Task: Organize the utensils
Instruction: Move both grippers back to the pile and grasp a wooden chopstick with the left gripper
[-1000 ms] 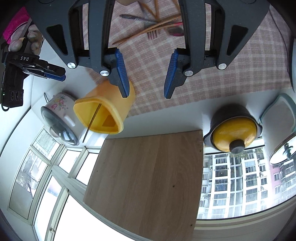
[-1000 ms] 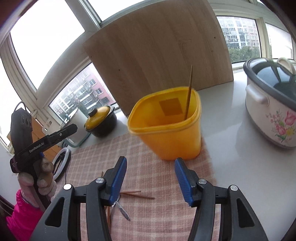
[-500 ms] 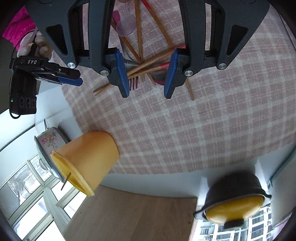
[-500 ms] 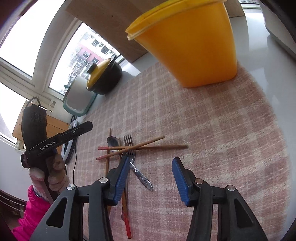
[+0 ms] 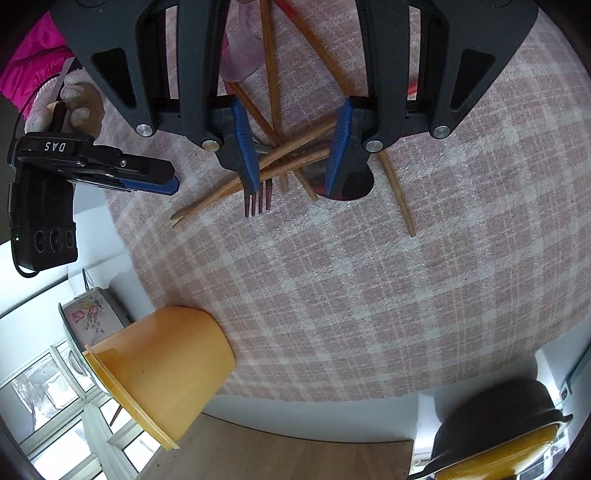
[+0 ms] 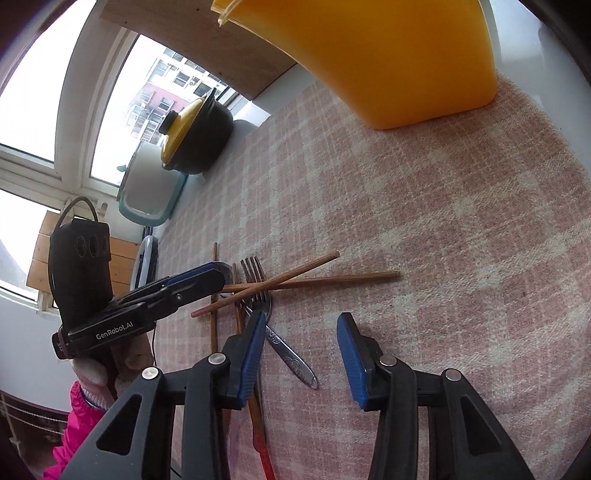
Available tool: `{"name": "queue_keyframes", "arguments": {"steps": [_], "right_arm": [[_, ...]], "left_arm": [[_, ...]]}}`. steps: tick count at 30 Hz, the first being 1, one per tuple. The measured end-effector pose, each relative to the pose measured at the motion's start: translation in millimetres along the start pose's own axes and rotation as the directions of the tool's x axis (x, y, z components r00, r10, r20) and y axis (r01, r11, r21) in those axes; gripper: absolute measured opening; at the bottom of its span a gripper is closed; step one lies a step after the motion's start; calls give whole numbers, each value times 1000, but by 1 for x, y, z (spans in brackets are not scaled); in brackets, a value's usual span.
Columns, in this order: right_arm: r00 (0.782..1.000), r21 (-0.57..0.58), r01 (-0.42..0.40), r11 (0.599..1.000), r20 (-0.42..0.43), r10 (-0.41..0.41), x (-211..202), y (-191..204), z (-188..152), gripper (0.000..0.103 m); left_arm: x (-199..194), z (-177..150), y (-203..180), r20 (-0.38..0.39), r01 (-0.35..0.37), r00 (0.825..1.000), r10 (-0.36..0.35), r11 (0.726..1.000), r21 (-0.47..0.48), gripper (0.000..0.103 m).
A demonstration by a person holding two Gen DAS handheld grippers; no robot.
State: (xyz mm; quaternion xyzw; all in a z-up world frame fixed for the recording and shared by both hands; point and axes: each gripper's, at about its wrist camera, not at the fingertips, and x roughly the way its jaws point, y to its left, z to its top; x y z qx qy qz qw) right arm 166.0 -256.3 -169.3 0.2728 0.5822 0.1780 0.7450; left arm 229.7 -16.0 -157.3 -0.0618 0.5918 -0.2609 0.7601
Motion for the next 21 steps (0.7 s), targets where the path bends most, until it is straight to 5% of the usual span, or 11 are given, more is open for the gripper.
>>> {"name": "queue_keyframes", "arguments": {"steps": [13,21], "right_arm": [[1000,-8,3,1000,-17,-4,17,7,14,43],[1000,-37,14,999,-27,-15,26,11,19,24]], "left_arm": [[-4,-21,16,-27,60,998,-62,996,-69,37],[-2,-43,2,-39,72,996,-75,995,-66,29]]}}
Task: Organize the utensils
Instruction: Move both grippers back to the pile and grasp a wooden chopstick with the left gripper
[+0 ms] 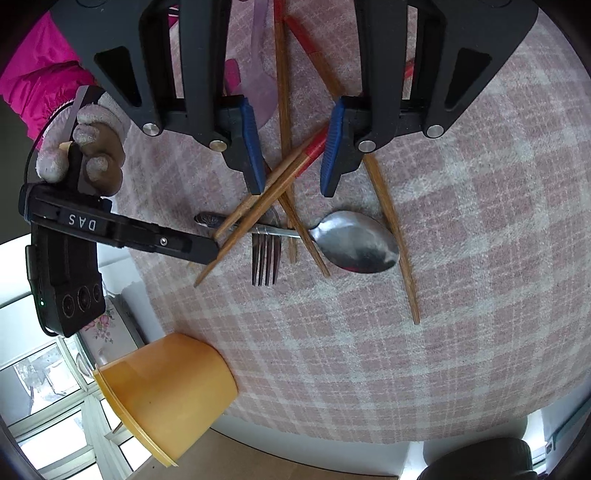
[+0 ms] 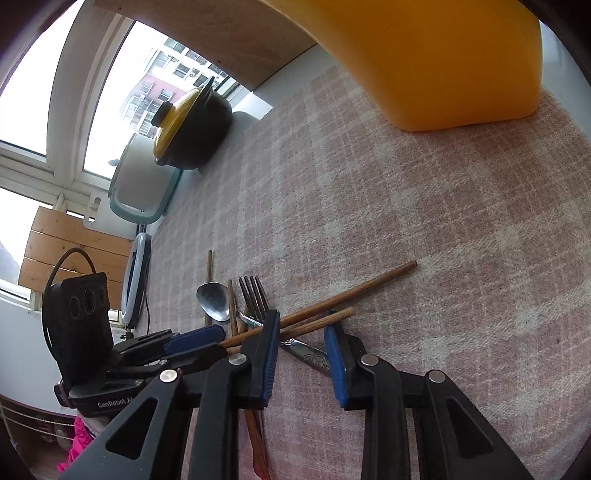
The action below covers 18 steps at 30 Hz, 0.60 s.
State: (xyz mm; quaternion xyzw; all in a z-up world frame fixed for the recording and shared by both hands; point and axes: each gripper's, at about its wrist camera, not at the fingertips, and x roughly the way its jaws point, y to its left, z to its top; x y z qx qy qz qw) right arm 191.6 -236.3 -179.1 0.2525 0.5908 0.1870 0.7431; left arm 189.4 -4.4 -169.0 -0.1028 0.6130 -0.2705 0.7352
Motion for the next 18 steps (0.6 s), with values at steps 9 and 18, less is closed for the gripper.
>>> {"name": "queue_keyframes", "arguments": {"steps": [9,18], "right_arm": [[1000,-59,23,998,1,-23,8,9,9,18],[999,-53,51,997,0,-51,0,9,1,23]], "left_arm": [[13,-20,-24,-27,69,997,-70,998,-8,14],[6,-16,-38,9,-40,999,40,995,90,14]]}}
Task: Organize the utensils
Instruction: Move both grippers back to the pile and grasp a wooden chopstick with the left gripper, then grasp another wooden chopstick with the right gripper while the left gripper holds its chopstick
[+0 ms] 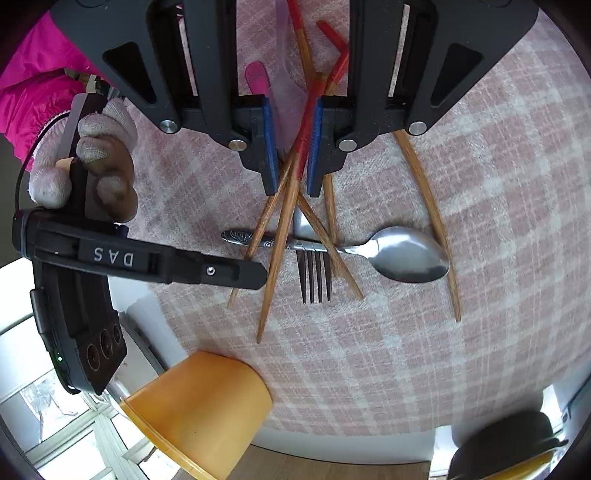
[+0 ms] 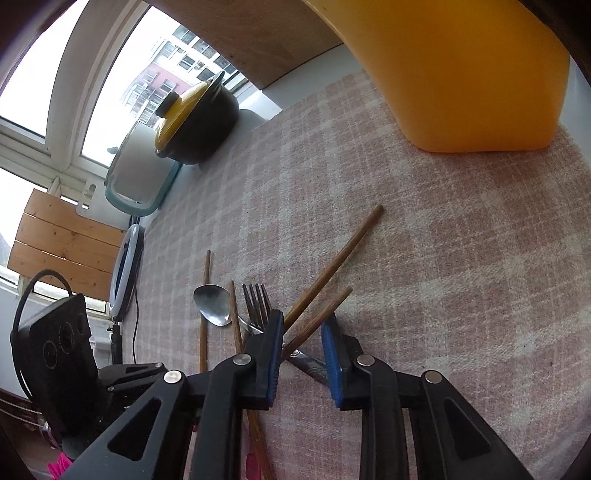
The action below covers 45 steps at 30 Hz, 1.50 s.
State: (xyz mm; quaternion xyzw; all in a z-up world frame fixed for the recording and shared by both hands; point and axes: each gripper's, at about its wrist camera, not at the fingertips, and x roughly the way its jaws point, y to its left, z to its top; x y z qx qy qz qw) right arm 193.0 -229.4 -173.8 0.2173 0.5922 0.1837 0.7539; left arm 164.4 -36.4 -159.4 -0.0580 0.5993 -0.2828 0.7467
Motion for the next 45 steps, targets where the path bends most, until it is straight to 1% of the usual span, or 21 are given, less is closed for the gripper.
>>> {"name": "queue_keyframes", "arguments": {"steps": [1,2,4,8,11,14,16,20,23,25,26,27,29,30,31,33,36,37,38,41,45], "right_arm": [[1000,1,-3,1000,2,3,0,0,-1,22],[1000,1,-7,1000,2,7,0,-1,-2,18],[1000,16,-17,1000,7,17,-1,-2,-3,15],[998,45,-55,997,11,54,-7,-6,-6,13],[997,49,-71,996,28,69,-18,-10,-8,12],[997,62,-56,996,48,54,-31,-18,-8,10],[998,77,-43,996,56,39,-37,-26,-8,10],[998,115,-9,993,69,1,-45,-42,-5,10],[997,116,35,993,69,-44,-47,-47,-5,10],[995,104,69,992,71,-77,-50,-48,-5,7],[994,101,77,992,72,-84,-51,-49,-4,4],[994,103,77,992,75,-85,-52,-51,-4,4],[993,105,79,991,78,-87,-55,-55,-3,3],[993,103,82,991,78,-90,-54,-54,-3,3],[993,98,86,991,77,-93,-54,-54,-2,3],[993,94,88,992,73,-95,-53,-55,-2,3],[993,88,88,992,68,-94,-51,-54,-1,3],[993,86,89,992,68,-95,-50,-54,-1,3],[993,83,89,993,67,-95,-49,-53,-1,3],[993,74,93,993,67,-98,-49,-49,-1,3],[992,54,95,994,83,-99,-58,-44,-3,3]], "left_arm": [[0,0,0,-3,-3,1000,3,1000,6,14],[1,1,0,-6,-8,1000,8,1000,10,14],[4,2,-1,-14,-7,1000,8,1000,13,14],[-2,2,-3,-18,-30,999,30,998,48,14],[-8,8,-5,-13,-51,999,52,996,70,16],[-12,20,-7,7,-69,998,69,994,78,17],[-9,32,-13,12,-83,997,82,992,96,17],[10,57,-30,-1,-104,994,105,985,140,17],[31,70,-46,-26,-128,990,135,973,194,17],[43,76,-54,-35,-174,982,186,958,229,17],[49,78,-56,-37,-198,976,213,950,243,17],[54,80,-57,-44,-211,972,230,944,254,17],[64,84,-58,-62,-220,968,244,940,261,18],[68,85,-58,-62,-236,963,261,934,268,18],[68,87,-60,-49,-247,961,271,928,279,18],[71,89,-62,-49,-259,957,285,922,287,18],[72,93,-58,-35,-252,962,272,926,281,17],[74,95,-58,-28,-254,962,272,927,274,7],[72,96,-55,-23,-253,963,268,931,264,5],[64,99,-44,-6,-224,973,230,955,197,4],[34,100,-25,48,-172,985,168,981,91,4]]}}
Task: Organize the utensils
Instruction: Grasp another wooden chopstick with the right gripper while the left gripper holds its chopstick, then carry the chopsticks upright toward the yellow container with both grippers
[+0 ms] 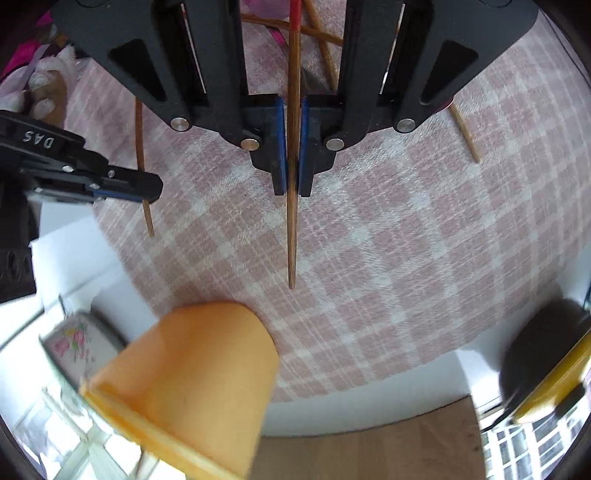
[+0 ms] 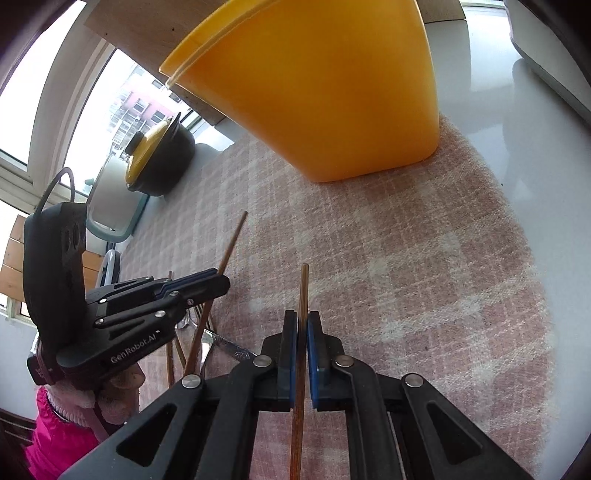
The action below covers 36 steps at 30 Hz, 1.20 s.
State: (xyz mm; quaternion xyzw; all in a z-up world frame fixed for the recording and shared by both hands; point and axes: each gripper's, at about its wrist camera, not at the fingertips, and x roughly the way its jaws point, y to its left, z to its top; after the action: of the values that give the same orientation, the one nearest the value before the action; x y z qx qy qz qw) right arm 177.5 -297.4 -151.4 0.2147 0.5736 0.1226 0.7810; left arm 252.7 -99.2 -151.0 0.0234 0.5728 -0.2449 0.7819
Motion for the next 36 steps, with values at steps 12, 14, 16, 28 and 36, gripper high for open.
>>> {"name": "queue_keyframes", "arguments": {"steps": [12,14,16,28,36], "right_arm": [[998,-125,-15,992,66,24,-43,17,4,3],[997,-153,-22,988,70,33,-50,19,7,2],[996,-186,-29,982,73,43,-57,22,10,2],[984,-337,7,941,172,55,-110,33,15,2],[950,-315,23,949,301,77,-148,36,30,2]], "left_arm": [[-95,-24,2,221,46,975,-17,991,-129,4],[-105,-27,-1,244,48,970,-10,987,-150,4],[-114,-31,-5,269,47,963,0,984,-172,4],[-145,-34,-38,374,66,927,13,978,-196,4],[-164,-16,-51,428,95,904,-15,982,-165,3]]}}
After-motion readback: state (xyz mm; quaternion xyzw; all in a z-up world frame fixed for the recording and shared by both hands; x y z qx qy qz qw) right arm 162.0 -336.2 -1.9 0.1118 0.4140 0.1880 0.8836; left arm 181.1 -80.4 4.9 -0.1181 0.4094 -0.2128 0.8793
